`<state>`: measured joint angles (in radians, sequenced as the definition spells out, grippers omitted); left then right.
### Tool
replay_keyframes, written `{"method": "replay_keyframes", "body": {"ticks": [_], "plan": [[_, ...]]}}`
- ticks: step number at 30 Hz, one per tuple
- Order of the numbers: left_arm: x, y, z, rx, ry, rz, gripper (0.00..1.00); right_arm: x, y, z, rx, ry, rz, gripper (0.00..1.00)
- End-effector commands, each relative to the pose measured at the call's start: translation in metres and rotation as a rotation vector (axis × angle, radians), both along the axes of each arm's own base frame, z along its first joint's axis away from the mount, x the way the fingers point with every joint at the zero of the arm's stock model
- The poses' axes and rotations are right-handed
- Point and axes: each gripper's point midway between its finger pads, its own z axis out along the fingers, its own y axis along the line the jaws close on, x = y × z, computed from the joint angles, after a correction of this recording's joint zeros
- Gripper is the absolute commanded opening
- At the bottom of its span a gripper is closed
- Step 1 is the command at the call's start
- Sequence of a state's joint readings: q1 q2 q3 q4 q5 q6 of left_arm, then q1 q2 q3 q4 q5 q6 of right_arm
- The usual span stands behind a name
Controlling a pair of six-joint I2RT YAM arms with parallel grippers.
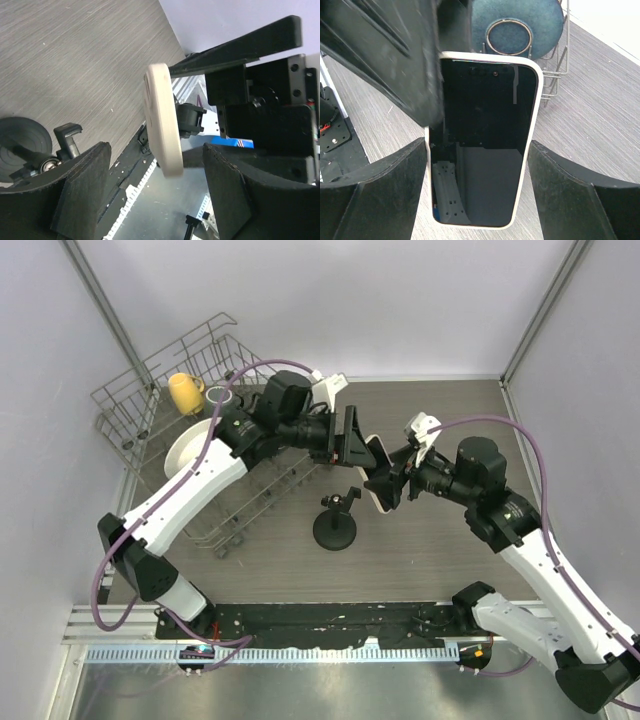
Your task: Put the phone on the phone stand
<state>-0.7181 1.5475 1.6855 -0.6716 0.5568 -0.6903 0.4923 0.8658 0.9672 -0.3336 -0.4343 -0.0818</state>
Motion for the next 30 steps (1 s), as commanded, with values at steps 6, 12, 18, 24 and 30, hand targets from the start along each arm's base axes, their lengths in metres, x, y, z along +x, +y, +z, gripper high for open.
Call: {"method": "replay_keyframes", "body": {"ticks": [6, 12, 18, 24, 30], "plan": [[0.000, -0.023, 0.003, 0.047, -0.079, -0.010, 0.58, -0.014, 0.006, 0.048, 0.058, -0.140, 0.044, 0.01], [-0.003, -0.028, 0.001, 0.066, -0.077, -0.018, 0.42, -0.018, 0.007, 0.046, 0.041, -0.140, 0.045, 0.01], [-0.012, -0.029, -0.004, 0.086, -0.067, -0.041, 0.20, -0.020, 0.006, 0.044, 0.031, -0.134, 0.035, 0.01], [-0.013, -0.017, 0.003, 0.125, -0.115, 0.010, 0.00, -0.015, 0.002, 0.030, 0.037, -0.016, -0.037, 0.53], [0.003, 0.032, 0.037, 0.187, -0.264, 0.229, 0.00, -0.039, 0.003, -0.001, 0.026, 0.163, 0.004, 0.82]]}}
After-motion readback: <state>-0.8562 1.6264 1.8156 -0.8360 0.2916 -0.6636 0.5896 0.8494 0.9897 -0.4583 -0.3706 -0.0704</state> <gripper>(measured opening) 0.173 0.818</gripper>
